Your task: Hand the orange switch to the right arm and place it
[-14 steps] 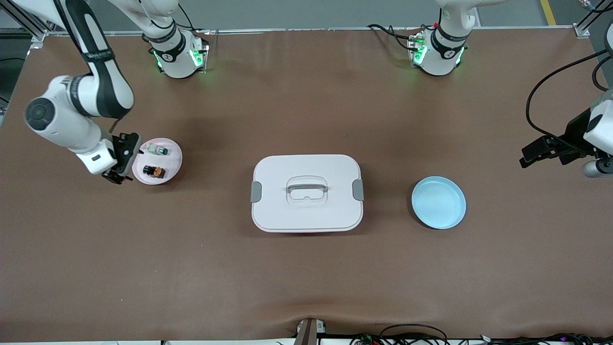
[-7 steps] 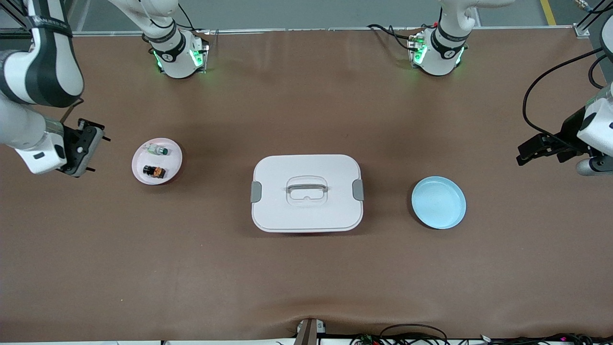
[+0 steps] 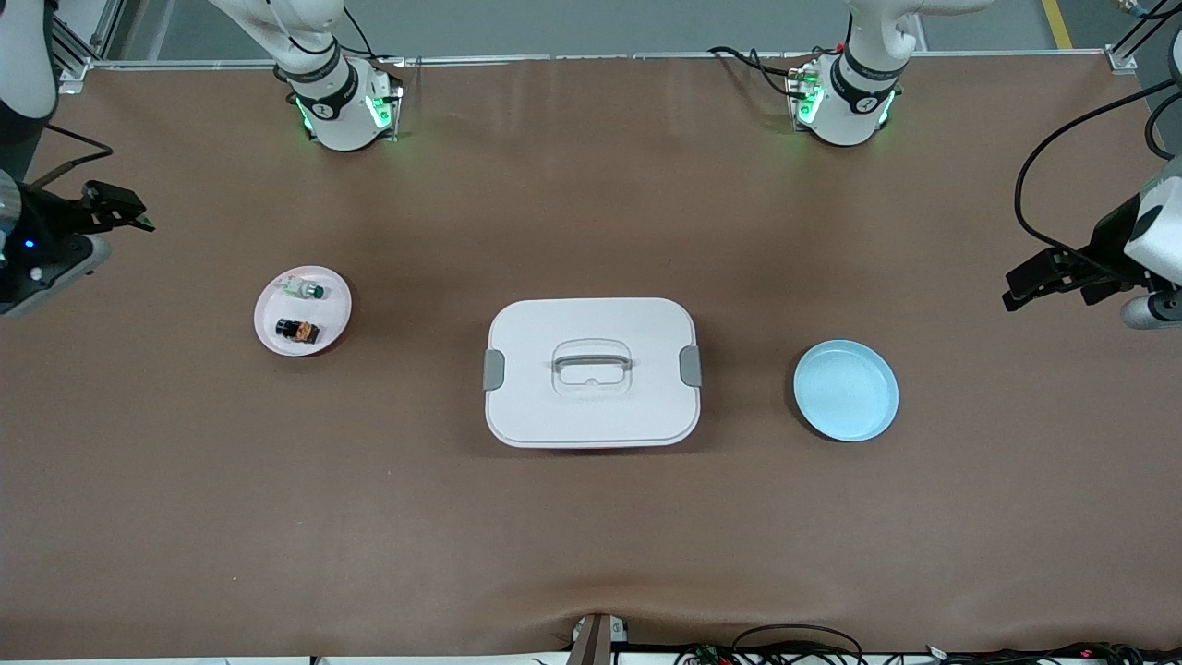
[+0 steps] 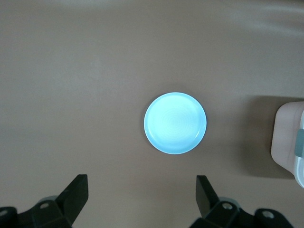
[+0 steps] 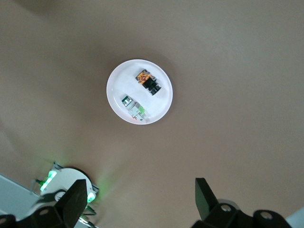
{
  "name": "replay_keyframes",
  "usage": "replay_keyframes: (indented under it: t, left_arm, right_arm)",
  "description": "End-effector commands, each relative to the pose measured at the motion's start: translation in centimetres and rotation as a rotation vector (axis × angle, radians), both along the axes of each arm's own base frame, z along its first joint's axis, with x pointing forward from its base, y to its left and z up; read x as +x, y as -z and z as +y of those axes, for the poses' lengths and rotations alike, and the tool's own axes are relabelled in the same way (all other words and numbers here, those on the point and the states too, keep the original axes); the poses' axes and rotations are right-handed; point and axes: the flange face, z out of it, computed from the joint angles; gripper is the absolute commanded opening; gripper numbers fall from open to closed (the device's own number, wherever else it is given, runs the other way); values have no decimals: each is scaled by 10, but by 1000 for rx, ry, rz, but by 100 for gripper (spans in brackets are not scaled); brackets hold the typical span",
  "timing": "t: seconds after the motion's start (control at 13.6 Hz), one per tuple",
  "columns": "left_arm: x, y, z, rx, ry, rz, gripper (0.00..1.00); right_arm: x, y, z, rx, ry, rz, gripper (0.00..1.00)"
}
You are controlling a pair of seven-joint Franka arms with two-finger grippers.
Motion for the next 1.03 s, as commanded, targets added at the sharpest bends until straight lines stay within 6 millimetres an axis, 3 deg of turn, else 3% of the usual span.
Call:
replay_keyframes:
  t: [0.0, 0.15, 0.37, 0.74, 0.96]
  left_arm:
    - [-20, -11, 3, 11, 20, -3, 100]
    - [-34, -21, 4, 13, 65, 3, 100]
    - [-42, -38, 13, 6, 71, 3, 100]
    - [-45, -66, 7, 3, 74, -15, 100]
    - [-46, -66, 2, 18, 82, 0, 100]
  right_arm:
    - [7, -24, -6, -89, 237, -43, 100]
    - [7, -35, -3, -114, 330, -65, 100]
    - [10, -69, 0, -99, 344, -140, 100]
    - [11, -86, -8, -102, 367, -186, 100]
    - [6, -99, -26, -94, 387, -203, 100]
